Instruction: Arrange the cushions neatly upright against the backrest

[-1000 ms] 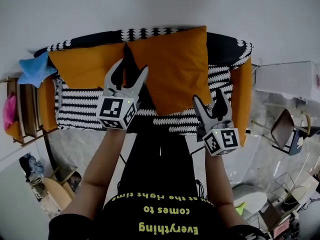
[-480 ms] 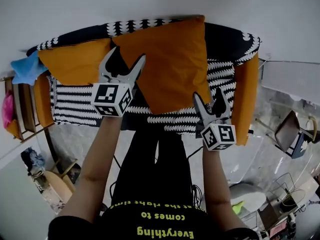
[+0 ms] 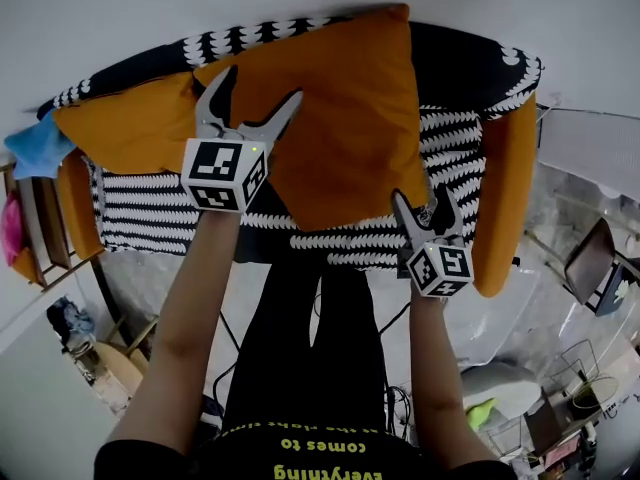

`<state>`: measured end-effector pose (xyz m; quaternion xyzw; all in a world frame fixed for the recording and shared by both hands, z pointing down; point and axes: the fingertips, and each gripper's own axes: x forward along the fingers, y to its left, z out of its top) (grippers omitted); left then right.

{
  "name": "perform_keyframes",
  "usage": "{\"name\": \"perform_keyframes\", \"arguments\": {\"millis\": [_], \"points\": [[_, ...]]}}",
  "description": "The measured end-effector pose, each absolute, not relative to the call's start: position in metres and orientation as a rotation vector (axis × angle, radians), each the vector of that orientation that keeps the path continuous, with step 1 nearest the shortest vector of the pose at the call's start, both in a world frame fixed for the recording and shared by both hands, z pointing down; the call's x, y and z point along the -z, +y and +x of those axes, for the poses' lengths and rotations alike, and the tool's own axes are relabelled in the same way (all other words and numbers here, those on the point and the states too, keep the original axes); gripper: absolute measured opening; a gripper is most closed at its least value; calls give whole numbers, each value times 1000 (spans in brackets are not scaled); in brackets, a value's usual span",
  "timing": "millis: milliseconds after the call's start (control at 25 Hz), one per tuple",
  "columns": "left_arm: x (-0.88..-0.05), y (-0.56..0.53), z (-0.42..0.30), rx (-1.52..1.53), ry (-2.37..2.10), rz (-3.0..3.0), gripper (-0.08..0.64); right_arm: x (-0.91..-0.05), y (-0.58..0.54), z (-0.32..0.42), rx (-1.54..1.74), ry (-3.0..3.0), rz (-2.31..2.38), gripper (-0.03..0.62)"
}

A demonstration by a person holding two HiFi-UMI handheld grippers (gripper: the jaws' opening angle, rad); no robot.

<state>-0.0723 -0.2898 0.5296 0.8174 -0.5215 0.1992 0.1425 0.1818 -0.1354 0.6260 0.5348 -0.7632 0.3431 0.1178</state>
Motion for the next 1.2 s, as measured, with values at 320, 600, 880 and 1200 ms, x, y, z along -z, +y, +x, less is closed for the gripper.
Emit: {"name": "perform_keyframes", "arguments": {"millis": [320, 600, 880, 1200], "points": [[-589, -311, -57, -706, -1432, 2375, 535, -710, -127, 197, -1090, -2126, 1555, 446], [-611, -318, -58, -791, -1477, 2381, 539, -758, -118, 199, -1117, -2075, 1496, 449], [-613, -316, -61, -767, -1520, 2378, 535, -769, -121, 187, -1168, -2097, 1456, 384], [-605, -308, -65, -813, -1558, 2357, 413, -754, -120, 173, -1096, -2106, 1413, 152]]}}
